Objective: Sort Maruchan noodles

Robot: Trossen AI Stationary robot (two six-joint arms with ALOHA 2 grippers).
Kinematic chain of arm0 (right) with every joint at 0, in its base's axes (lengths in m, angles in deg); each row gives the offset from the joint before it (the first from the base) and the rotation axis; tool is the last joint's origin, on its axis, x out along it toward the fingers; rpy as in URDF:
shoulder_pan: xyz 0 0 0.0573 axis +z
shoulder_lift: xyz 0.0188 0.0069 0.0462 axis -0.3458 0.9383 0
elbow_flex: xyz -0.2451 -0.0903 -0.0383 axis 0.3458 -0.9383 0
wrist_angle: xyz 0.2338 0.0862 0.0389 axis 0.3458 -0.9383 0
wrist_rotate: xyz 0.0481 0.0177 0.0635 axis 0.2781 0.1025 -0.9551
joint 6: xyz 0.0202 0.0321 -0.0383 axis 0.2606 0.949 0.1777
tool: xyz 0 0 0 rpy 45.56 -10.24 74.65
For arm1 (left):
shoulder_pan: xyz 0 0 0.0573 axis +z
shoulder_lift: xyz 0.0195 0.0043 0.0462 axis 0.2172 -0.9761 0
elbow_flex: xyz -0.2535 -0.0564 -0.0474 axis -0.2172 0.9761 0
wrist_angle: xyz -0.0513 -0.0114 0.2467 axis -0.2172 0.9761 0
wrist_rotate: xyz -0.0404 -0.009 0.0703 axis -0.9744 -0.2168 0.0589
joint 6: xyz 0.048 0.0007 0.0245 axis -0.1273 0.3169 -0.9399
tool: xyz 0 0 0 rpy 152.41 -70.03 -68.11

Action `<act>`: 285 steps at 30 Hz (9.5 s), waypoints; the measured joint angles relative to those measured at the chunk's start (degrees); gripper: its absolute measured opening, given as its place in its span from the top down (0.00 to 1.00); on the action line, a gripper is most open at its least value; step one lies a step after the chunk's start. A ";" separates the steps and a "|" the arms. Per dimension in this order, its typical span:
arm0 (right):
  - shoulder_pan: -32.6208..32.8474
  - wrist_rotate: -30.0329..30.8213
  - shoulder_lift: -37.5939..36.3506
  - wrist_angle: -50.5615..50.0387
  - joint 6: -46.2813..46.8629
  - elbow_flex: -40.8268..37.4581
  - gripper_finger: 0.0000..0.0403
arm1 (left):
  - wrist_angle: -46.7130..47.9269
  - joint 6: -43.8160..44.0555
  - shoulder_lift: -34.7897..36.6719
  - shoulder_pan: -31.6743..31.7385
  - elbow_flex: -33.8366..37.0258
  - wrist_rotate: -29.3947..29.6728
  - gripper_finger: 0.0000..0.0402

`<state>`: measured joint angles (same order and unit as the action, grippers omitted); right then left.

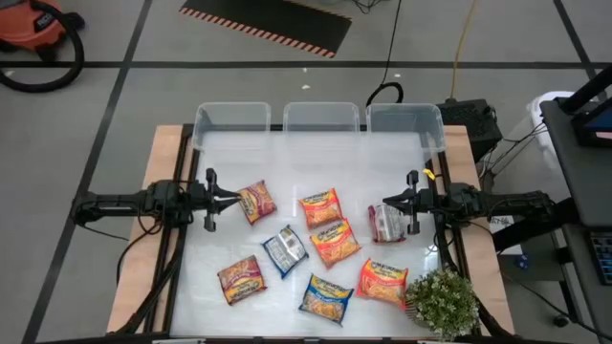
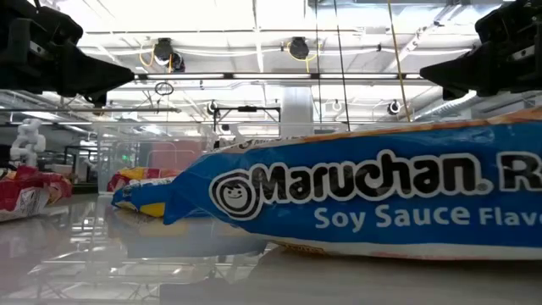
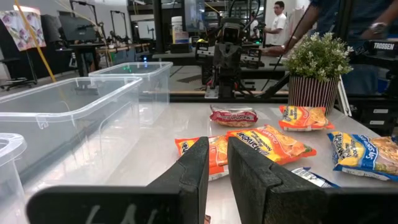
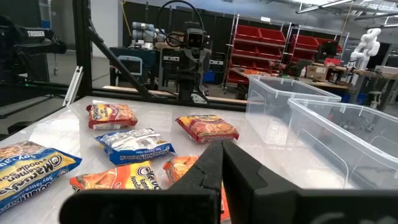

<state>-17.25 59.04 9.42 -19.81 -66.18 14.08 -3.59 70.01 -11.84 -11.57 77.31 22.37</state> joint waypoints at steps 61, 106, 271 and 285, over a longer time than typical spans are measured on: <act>0.01 0.01 0.00 -0.02 0.00 -0.01 1.00 | 0.01 0.00 0.00 0.02 0.01 0.00 0.84; 0.02 0.00 0.00 0.00 0.00 -0.01 1.00 | 0.00 0.01 0.02 0.00 0.00 0.00 0.84; 13.52 -18.14 62.01 -63.45 70.42 43.84 0.44 | 33.15 37.64 -63.59 -13.34 -69.19 6.58 0.84; 13.11 -13.77 62.01 -45.90 64.40 29.24 0.42 | 28.85 41.92 -68.44 -17.51 -69.19 12.85 0.84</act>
<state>-4.13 45.27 71.44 -65.71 -1.78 43.32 25.26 111.93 -80.28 -29.07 8.12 35.22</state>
